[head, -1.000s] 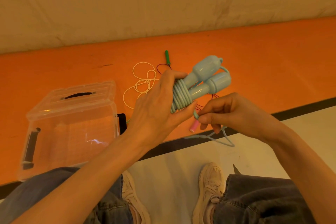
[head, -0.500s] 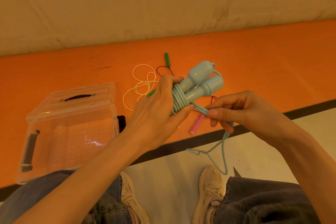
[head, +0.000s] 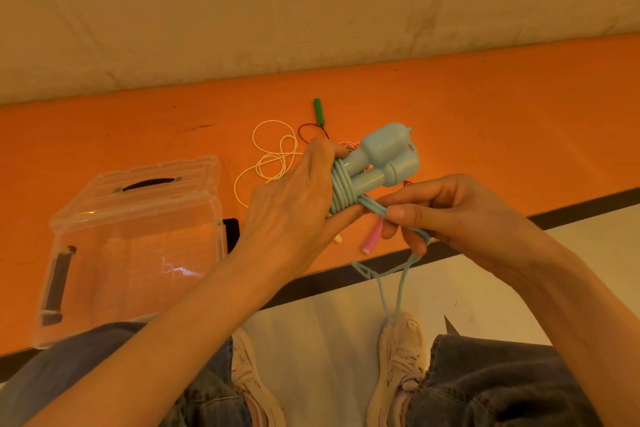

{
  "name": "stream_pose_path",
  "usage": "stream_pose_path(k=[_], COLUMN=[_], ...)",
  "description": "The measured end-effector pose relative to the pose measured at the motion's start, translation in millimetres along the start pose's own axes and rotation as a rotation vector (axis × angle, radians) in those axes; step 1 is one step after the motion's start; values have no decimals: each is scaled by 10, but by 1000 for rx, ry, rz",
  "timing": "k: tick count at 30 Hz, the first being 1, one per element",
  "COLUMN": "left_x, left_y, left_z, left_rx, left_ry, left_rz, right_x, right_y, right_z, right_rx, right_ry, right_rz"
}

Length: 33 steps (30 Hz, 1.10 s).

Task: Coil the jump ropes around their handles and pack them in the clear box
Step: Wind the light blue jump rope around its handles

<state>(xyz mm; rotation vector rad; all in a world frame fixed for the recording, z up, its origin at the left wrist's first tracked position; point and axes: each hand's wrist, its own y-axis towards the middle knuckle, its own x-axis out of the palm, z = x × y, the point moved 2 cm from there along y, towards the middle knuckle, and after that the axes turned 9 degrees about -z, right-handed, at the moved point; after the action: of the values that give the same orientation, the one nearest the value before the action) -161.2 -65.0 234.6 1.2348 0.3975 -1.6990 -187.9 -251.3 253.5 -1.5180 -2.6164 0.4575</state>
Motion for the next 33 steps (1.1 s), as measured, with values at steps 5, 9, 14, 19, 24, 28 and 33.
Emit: stream_pose_path(k=[5, 9, 14, 19, 24, 28, 33], left_x=[13, -1, 15, 40, 93, 94, 80], left_y=[6, 27, 19, -10, -10, -17, -37], left_z=[-47, -77, -61, 51, 61, 87, 79], left_rx=[-24, -60, -56, -6, 112, 177, 152], left_ry=[-13, 47, 127, 268, 85, 45, -35], left_rz=[19, 18, -34, -95, -228, -249, -280], right_x=[-42, -222, -381, -295, -259, -263, -269], right_y=[-58, -171, -266, -143, -13, 77, 109], right_z=[-66, -49, -111, -160, -147, -122, -121], right_rx=[0, 132, -96, -284, -320, -290, -275], right_ry=[-108, -315, -234, -272, -312, -347, -343], right_rz=[-6, -44, 187, 365, 433, 455, 449])
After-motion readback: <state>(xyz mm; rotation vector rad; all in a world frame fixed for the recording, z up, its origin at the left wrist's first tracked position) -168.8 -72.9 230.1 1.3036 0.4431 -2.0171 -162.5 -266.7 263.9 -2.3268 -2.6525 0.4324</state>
